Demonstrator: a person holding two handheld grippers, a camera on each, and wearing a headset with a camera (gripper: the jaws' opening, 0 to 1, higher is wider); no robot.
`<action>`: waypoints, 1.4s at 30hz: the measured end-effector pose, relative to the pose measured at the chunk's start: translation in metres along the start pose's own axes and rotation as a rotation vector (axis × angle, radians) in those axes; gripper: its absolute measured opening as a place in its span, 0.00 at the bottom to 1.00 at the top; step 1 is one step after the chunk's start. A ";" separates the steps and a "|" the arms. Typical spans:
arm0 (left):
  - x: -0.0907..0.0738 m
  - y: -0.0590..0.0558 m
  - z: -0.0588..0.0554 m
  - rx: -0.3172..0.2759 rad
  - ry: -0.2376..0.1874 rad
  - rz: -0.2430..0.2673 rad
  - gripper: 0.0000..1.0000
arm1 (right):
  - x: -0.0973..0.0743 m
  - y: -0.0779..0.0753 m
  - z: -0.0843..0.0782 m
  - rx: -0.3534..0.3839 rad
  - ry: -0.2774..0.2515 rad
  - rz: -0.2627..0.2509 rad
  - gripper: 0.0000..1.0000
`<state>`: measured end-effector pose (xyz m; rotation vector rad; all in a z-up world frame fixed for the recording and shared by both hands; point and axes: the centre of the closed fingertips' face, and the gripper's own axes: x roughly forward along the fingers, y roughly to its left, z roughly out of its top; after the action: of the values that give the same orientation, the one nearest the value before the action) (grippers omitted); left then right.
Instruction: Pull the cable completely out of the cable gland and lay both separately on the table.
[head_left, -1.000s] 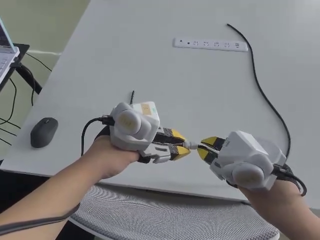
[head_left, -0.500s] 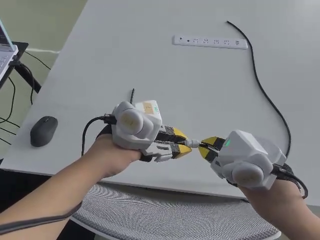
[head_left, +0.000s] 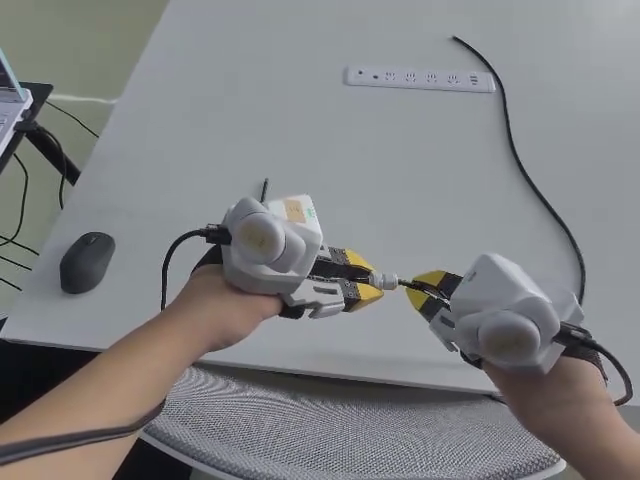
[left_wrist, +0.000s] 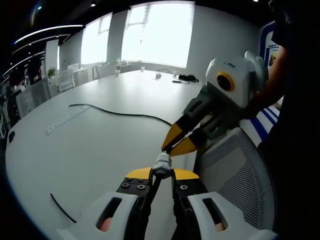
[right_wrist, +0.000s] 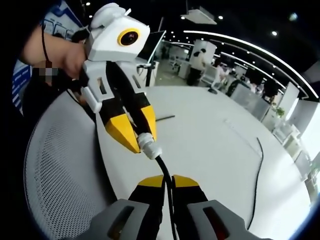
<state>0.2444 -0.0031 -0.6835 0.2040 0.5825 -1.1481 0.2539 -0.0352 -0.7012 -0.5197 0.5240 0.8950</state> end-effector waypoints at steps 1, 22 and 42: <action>0.000 0.000 0.000 0.000 0.001 0.001 0.15 | 0.000 -0.002 -0.003 0.013 0.007 -0.004 0.00; 0.001 0.001 0.007 -0.007 -0.023 0.002 0.15 | 0.001 -0.023 -0.054 0.242 0.091 -0.051 0.00; 0.004 -0.003 0.006 -0.008 -0.018 -0.006 0.15 | 0.005 -0.025 -0.089 0.419 0.194 -0.056 0.01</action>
<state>0.2445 -0.0102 -0.6803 0.1856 0.5721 -1.1523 0.2586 -0.1008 -0.7668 -0.2379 0.8468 0.6594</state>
